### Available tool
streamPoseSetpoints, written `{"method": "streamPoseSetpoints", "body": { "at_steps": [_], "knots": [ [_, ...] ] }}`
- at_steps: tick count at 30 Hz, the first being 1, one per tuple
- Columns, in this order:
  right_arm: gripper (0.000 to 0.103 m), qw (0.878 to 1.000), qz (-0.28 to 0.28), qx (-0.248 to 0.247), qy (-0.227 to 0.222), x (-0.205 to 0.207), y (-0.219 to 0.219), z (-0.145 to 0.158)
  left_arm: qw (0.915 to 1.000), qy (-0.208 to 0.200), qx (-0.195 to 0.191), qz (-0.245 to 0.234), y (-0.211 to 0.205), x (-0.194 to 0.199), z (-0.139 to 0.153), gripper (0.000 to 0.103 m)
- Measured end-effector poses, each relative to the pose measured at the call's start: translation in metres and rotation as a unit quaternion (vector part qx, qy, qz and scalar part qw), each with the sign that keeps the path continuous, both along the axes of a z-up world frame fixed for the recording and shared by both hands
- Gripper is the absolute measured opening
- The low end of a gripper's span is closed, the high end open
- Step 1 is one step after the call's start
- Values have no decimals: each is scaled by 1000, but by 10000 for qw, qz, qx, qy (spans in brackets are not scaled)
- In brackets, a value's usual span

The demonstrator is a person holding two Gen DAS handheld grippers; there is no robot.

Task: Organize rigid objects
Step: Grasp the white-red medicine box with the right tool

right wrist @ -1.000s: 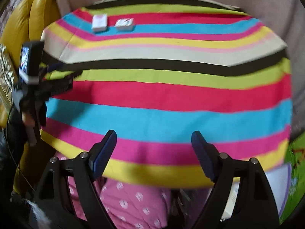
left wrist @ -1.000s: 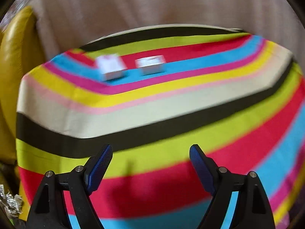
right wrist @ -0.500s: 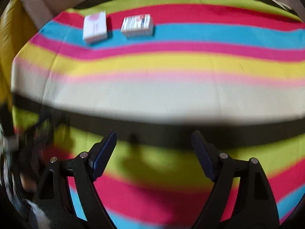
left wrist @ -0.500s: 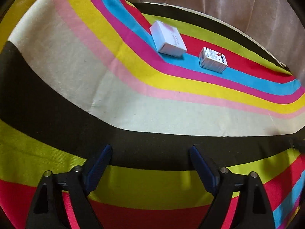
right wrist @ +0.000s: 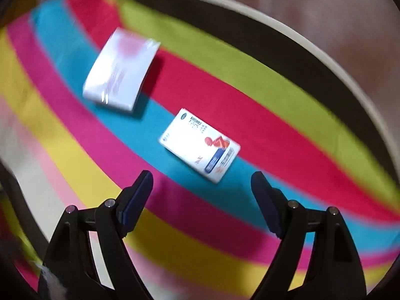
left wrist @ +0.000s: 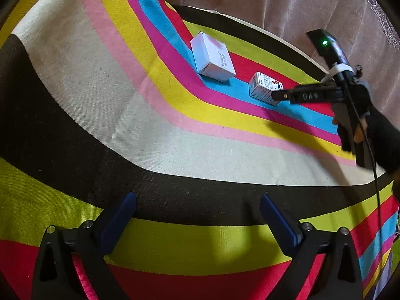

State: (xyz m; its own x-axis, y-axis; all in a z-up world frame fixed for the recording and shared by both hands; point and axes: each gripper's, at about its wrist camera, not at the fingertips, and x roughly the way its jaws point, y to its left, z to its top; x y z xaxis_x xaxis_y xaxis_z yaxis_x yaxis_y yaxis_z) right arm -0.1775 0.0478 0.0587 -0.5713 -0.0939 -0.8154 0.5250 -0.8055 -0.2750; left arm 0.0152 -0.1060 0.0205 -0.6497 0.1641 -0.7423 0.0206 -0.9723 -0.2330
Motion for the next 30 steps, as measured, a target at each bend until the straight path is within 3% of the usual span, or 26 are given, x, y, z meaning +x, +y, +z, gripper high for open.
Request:
{"method": "streamPoseSetpoints", "body": {
  "at_steps": [3, 7, 10, 11, 12, 15, 16, 18, 22, 24, 29, 30],
  "knots": [
    [83, 9967, 581, 539, -153, -21, -7, -6, 10000, 10, 41, 10, 0, -2, -1, 102],
    [83, 9946, 749, 482, -532, -48, -13, -14, 10000, 16, 67, 10, 0, -3, -2, 102],
    [78, 9930, 701, 210, -930, -53, -12, -25, 10000, 16, 75, -2, 0, -3, -2, 102],
    [59, 9927, 718, 90, -966, -48, -11, -24, 10000, 14, 74, -3, 0, -3, -2, 102],
    [54, 9927, 657, -43, -1015, -44, -8, -22, 10000, 14, 71, -2, 0, -3, -2, 102],
    [54, 9870, -50, -754, -1415, -23, 14, -6, 10000, 14, 68, 3, 0, -3, -1, 102],
    [54, 9778, -392, -1143, -1711, -11, 27, -3, 10000, 13, 68, 12, 1, -3, -2, 102],
    [54, 9668, -675, -1472, -1978, 14, 42, -1, 10000, 9, 54, 9, 1, -4, -2, 102],
    [57, 9793, -668, -1188, -1495, 50, 46, -6, 10000, 7, 45, 5, 1, -4, -2, 102],
    [66, 9817, -700, -1120, -1373, 54, 44, -13, 10000, 9, 52, 6, 1, -4, -2, 102],
    [68, 9814, -699, -1396, -1113, 55, 39, -18, 10000, -8, 12, 4, 3, -5, -2, 102],
    [64, 9807, -699, -1460, -1092, 57, 40, -18, 10000, -12, 3, 7, 3, -5, -2, 102]
  ]
}}
